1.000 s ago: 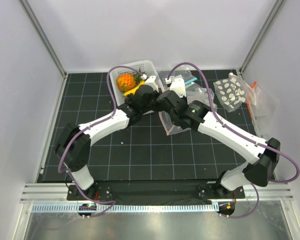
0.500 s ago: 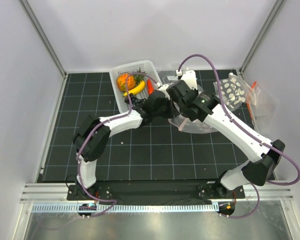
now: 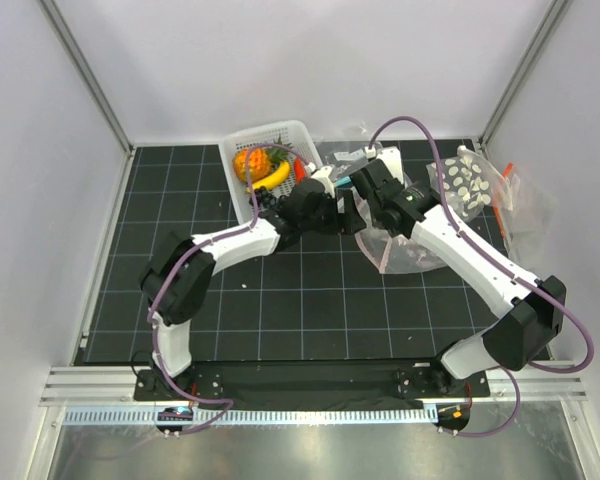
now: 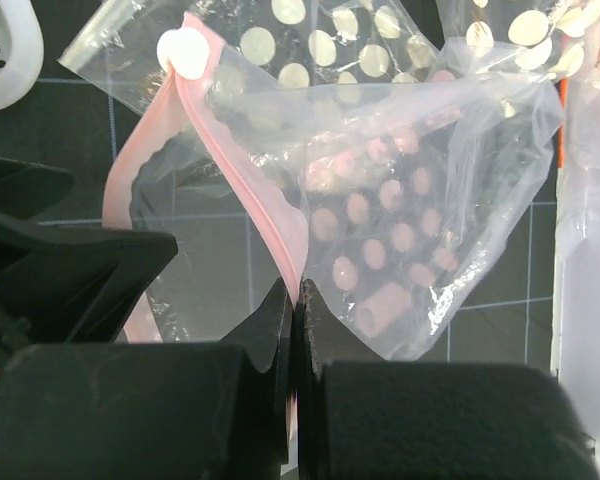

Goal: Place the food in the zip-top bag and seal the zipper
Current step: Open the zipper of the food storage bag at the center of the board, then pick up the fake fruit from the bin.

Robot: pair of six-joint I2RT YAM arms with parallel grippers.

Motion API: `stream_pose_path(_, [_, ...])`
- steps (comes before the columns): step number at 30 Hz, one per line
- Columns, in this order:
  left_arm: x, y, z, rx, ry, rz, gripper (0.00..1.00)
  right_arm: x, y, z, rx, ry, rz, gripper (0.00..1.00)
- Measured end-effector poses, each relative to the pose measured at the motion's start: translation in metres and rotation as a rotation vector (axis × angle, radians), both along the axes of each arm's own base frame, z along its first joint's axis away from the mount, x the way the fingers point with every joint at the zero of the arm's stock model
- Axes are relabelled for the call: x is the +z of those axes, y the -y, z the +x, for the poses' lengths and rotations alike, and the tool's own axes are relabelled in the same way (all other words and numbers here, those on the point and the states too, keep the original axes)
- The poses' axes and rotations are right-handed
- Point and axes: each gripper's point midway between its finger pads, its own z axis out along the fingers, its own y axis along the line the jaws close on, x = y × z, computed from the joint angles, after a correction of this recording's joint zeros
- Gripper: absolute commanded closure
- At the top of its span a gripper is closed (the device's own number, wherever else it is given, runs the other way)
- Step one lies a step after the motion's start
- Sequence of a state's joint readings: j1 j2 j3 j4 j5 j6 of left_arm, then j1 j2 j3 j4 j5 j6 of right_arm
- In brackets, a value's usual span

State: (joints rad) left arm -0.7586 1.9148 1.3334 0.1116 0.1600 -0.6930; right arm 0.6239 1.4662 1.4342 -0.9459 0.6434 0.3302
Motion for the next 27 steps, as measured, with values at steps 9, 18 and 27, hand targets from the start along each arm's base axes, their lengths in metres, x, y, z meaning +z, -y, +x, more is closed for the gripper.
stream_pose_path(9, [0.024,-0.036,0.008,0.040,0.018,0.001,0.00,-0.002,0.000,0.010,0.001,0.016,0.032,0.99])
stream_pose_path(18, [0.077,-0.127,0.080,0.228,0.152,0.252,0.02,-0.004,0.000,0.012,0.012,0.007,0.049,0.99])
stream_pose_path(27, [0.083,-0.153,0.149,0.147,0.427,0.680,0.00,-0.005,-0.004,0.012,0.039,-0.007,0.065,0.99])
